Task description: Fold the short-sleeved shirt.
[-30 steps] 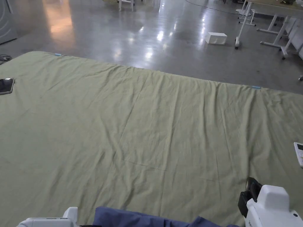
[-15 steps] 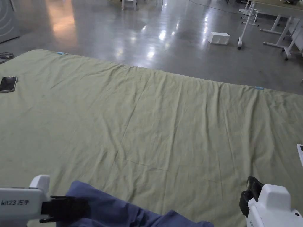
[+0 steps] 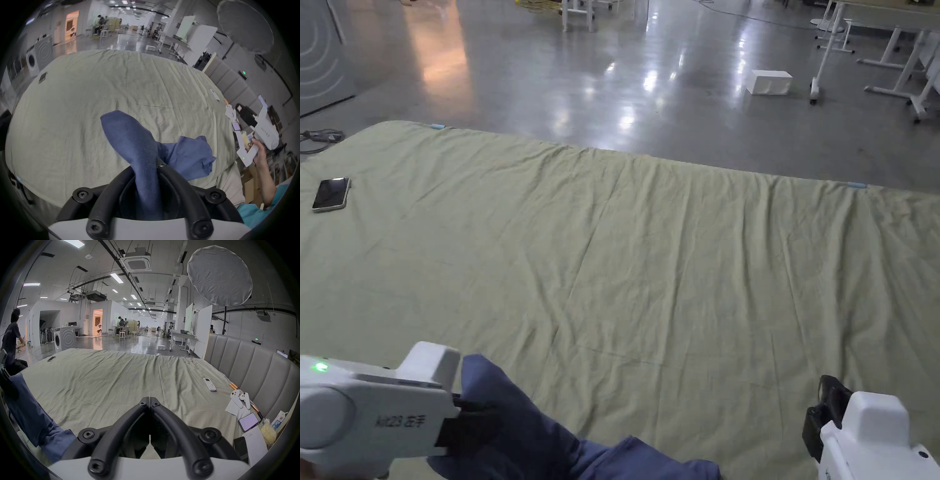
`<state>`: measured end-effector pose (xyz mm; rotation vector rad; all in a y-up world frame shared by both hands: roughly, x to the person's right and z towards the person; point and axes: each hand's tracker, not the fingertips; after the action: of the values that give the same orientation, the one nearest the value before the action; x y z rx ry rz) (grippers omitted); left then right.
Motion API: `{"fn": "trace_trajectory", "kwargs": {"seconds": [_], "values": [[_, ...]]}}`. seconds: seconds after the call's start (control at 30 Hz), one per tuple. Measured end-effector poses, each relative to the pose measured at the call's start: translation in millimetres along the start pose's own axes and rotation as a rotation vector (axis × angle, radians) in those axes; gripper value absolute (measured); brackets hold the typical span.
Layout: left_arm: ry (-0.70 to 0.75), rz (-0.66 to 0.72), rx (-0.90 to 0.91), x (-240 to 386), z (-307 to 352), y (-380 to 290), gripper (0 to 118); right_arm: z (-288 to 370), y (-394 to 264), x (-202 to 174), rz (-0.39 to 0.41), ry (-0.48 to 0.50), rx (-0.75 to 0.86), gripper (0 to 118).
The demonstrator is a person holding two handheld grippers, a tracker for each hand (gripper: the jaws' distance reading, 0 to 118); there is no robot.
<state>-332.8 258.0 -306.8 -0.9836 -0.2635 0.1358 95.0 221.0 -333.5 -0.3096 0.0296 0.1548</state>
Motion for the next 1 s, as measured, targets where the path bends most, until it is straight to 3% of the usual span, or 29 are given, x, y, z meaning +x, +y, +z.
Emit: {"fn": "trace_trajectory", "kwargs": {"seconds": [0.47, 0.7, 0.93, 1.0], "values": [[-0.112, -0.108, -0.089, 104, -45, 3, 12, 5, -11, 13, -0.016, -0.020, -0.021, 0], [-0.187, -0.048, -0.162, 154, -100, -8, 12, 6, -15, 17, -0.024, -0.029, -0.030, 0], [-0.129, 0.060, -0.234, 169, -158, -26, 13, 8, -18, 23, -0.031, -0.041, -0.039, 0], [-0.128, 0.089, -0.230, 168, -158, -26, 18, 9, -18, 25, -0.031, -0.044, -0.040, 0]]}}
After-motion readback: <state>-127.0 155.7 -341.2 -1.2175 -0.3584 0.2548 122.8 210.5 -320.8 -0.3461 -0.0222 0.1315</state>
